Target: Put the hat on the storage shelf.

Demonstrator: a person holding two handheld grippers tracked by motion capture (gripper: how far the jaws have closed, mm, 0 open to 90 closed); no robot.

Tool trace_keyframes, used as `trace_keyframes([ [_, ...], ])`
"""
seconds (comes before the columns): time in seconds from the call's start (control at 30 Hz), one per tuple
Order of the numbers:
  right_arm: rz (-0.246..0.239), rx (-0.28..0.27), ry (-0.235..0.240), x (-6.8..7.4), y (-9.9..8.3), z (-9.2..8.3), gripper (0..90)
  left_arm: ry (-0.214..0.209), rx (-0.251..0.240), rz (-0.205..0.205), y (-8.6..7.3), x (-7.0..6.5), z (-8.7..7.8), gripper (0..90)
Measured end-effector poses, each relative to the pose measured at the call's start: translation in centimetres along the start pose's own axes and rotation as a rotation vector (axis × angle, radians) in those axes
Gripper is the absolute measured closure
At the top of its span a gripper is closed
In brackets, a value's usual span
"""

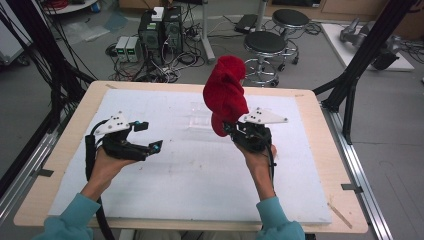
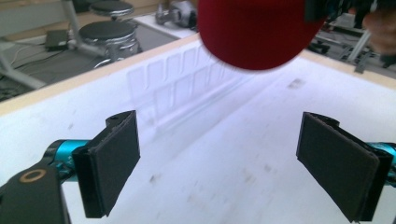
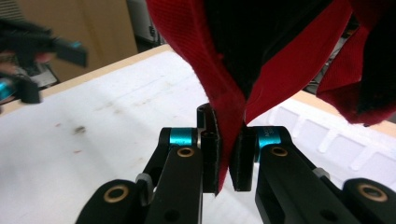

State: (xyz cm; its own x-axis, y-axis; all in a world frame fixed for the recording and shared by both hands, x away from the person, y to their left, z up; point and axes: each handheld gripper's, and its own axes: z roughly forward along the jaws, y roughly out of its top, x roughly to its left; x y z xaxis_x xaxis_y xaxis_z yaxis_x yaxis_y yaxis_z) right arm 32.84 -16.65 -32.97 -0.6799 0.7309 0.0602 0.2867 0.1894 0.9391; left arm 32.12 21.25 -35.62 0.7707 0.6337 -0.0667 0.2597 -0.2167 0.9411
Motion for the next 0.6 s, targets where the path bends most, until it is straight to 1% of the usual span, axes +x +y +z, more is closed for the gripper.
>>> trace_keyframes([
  [0.03, 0.000, 0.000, 0.000, 0.0, 0.0, 0.0, 85.0, 0.000, 0.000, 0.000, 0.0, 0.0, 0.0, 13.7],
  [0.07, 0.001, 0.001, -0.014, -0.5, 0.1, 0.3, 84.9, 0.009, 0.004, -0.003, -0.6, 0.3, -0.4, 13.7],
  [0.1, 0.001, 0.001, -0.014, -0.5, 0.1, 0.3, 84.9, 0.016, 0.002, -0.008, -1.0, 0.4, -0.6, 13.7],
  [0.13, 0.005, -0.001, -0.025, -1.0, 0.1, 0.6, 85.0, 0.023, -0.002, -0.010, -1.7, 0.6, -1.0, 13.7],
  [0.17, 0.005, -0.001, -0.025, -1.0, 0.1, 0.6, 85.0, 0.026, 0.000, -0.012, -2.0, 0.7, -1.1, 13.7],
  [0.2, 0.010, 0.001, -0.036, -1.5, 0.1, 0.9, 85.0, 0.041, 0.003, -0.018, -3.0, 0.9, -1.5, 13.8],
  [0.23, 0.010, 0.001, -0.036, -1.5, 0.1, 0.9, 85.0, 0.041, 0.003, -0.018, -3.0, 0.9, -1.5, 13.8],
  [0.27, 0.016, 0.003, -0.040, -2.0, 0.1, 1.3, 85.0, 0.053, 0.005, -0.018, -3.9, 1.2, -1.9, 13.8],
  [0.3, 0.016, 0.003, -0.040, -2.0, 0.1, 1.3, 85.0, 0.053, 0.005, -0.018, -3.9, 1.2, -1.9, 13.8],
  [0.33, 0.014, 0.013, -0.053, -2.5, 0.1, 1.8, 85.0, 0.059, 0.004, -0.024, -4.4, 1.3, -2.1, 13.8],
  [0.37, 0.014, 0.013, -0.053, -2.5, 0.1, 1.8, 85.0, 0.062, 0.003, -0.026, -4.7, 1.4, -2.2, 13.8],
  [0.4, 0.015, 0.023, -0.056, -3.0, 0.1, 2.3, 84.9, 0.067, 0.000, -0.029, -5.2, 1.5, -2.4, 13.8],
  [0.43, 0.015, 0.023, -0.056, -3.0, 0.1, 2.3, 84.9, 0.069, 0.001, -0.030, -5.5, 1.6, -2.6, 13.8],
  [0.47, 0.013, 0.027, -0.065, -3.5, 0.3, 2.7, 84.9, 0.082, 0.005, -0.028, -6.2, 1.8, -2.9, 13.8],
  [0.5, 0.013, 0.027, -0.065, -3.5, 0.3, 2.7, 84.9, 0.082, 0.005, -0.028, -6.2, 1.8, -2.9, 13.8],
  [0.53, 0.015, 0.032, -0.068, -3.7, 0.3, 2.8, 84.9, 0.084, -0.001, -0.030, -6.6, 1.8, -3.1, 13.8],
  [0.6, 0.021, 0.033, -0.072, -4.4, 0.6, 3.4, 85.0, 0.092, -0.007, -0.037, -7.3, 2.0, -3.5, 13.8],
])
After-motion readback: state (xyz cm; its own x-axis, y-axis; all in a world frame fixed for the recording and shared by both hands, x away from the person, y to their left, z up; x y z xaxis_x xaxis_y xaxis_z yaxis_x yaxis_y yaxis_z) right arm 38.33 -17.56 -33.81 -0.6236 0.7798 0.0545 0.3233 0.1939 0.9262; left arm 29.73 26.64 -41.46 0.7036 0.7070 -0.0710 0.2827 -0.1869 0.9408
